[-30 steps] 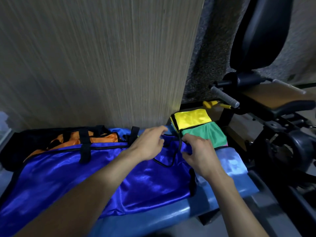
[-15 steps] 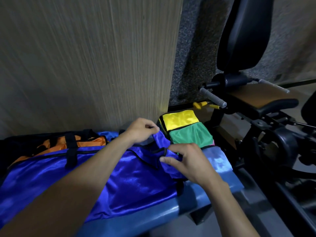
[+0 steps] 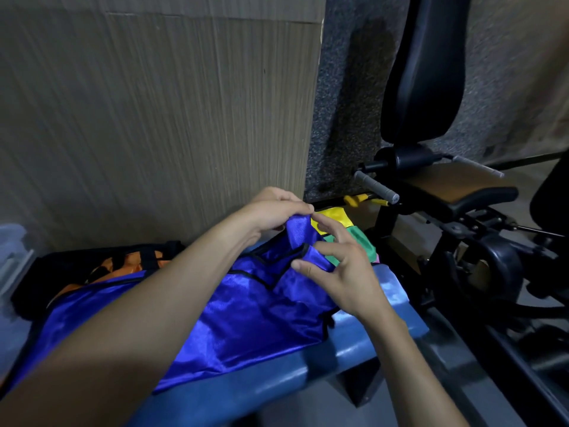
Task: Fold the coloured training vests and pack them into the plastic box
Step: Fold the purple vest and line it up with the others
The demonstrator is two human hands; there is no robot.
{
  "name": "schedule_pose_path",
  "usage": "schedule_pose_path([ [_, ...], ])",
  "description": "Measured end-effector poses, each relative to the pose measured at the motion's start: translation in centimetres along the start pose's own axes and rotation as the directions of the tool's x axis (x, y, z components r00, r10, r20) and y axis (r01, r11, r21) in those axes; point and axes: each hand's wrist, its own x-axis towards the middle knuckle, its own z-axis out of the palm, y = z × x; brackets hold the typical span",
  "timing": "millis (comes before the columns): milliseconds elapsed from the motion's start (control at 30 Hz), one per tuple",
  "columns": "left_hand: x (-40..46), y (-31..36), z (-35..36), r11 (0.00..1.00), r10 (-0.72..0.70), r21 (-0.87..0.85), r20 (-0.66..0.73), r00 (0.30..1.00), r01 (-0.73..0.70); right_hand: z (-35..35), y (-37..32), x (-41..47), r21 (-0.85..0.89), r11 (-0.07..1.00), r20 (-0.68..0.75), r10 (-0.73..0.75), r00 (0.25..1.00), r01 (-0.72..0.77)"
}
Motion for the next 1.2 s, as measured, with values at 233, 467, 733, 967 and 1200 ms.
schedule_pose_path([
  [233, -0.1, -0.4, 0.8, 0.991, 0.003, -0.131, 0.131, 0.991, 0.015, -1.2, 0.5, -0.1, -0.112, 0.979, -0.1, 0.161, 0.982, -0.172],
  [467, -0.1, -0.2, 2.1, 0.974, 0.223, -0.058, 0.111, 0.969, -0.217, -3.2, 1.5, -0.4, -0.009, 0.981, 0.033, 0.194, 0.98, -0.194],
  [733, 0.1, -0.6, 2.3, 0.946, 0.323, -0.078, 0.215, 0.922, -0.314, -2.6, 1.9, 0.8, 0.311, 0.93, -0.001, 0.208, 0.978, -0.197],
  [967, -0.1, -1.8, 2.0, 0.919, 0.376, 0.08, 0.114, 0.92, -0.385, -2.3, 1.8, 1.3, 0.339, 0.913, -0.11, 0.279, 0.954, -0.228],
  [1200, -2.8, -4.5, 2.1, 0.766, 0.507, 0.396, 0.111, 0.855, -0.506, -1.7, 1.4, 1.4, 0.295, 0.927, -0.118, 0.277, 0.954, -0.233],
])
